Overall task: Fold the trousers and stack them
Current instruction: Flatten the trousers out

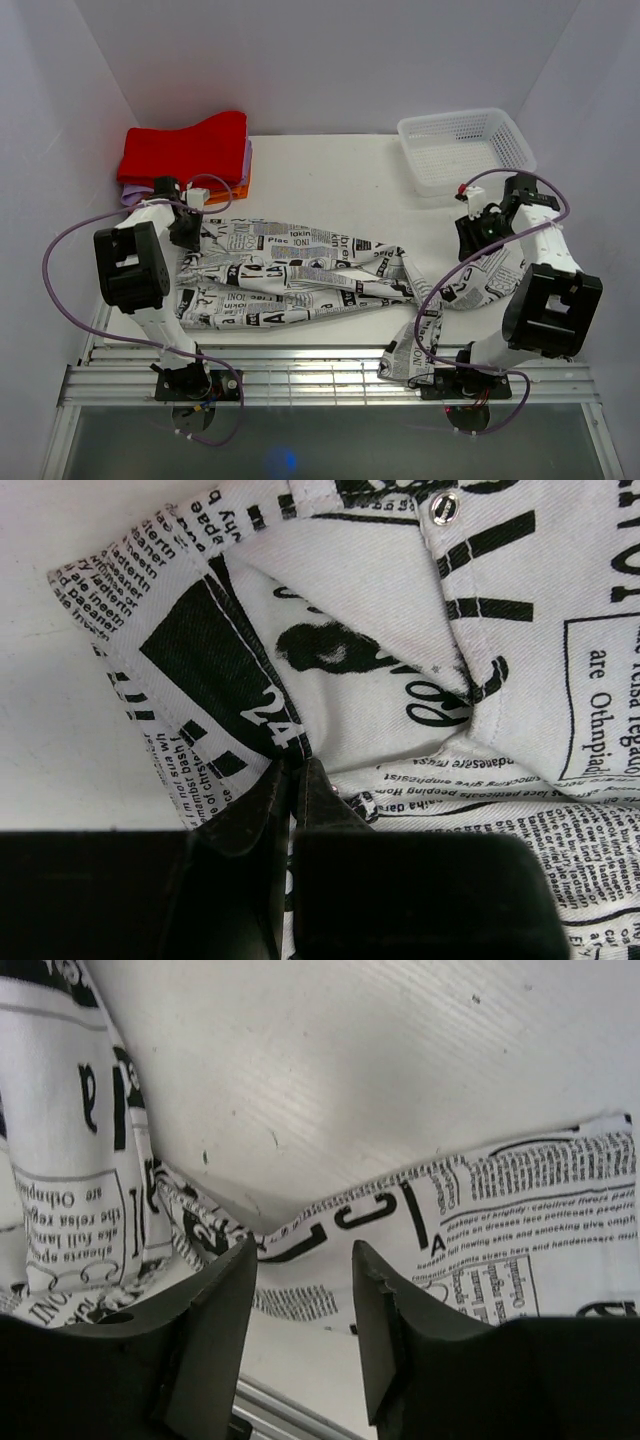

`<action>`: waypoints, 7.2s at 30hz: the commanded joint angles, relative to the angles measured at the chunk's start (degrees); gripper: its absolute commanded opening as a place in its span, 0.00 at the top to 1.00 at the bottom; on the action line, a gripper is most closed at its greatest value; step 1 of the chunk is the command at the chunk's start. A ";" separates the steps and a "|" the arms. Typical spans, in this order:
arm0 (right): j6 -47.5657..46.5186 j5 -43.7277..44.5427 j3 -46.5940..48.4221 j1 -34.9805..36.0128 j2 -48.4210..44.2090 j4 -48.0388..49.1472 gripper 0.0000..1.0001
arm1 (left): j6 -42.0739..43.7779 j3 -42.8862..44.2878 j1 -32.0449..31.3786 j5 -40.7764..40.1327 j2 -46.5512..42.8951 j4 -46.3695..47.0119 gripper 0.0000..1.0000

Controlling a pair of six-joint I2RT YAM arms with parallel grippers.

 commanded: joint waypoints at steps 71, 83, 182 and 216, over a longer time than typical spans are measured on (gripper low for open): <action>-5.83 -2.10 -22.98 86.14 -8.11 3.71 0.20 | -1.44 -2.87 1.74 1.15 0.04 -2.00 0.99; -3.27 15.20 -33.98 92.58 -9.69 19.09 0.61 | -1.09 -2.52 1.74 1.06 0.22 -2.18 0.99; -49.67 0.02 26.77 -6.74 36.31 -4.00 0.89 | 6.73 11.37 7.54 12.84 -1.45 -12.29 0.52; -43.71 -4.37 2.66 -13.78 6.92 18.86 0.23 | 2.51 6.44 12.02 10.91 0.39 -9.74 0.54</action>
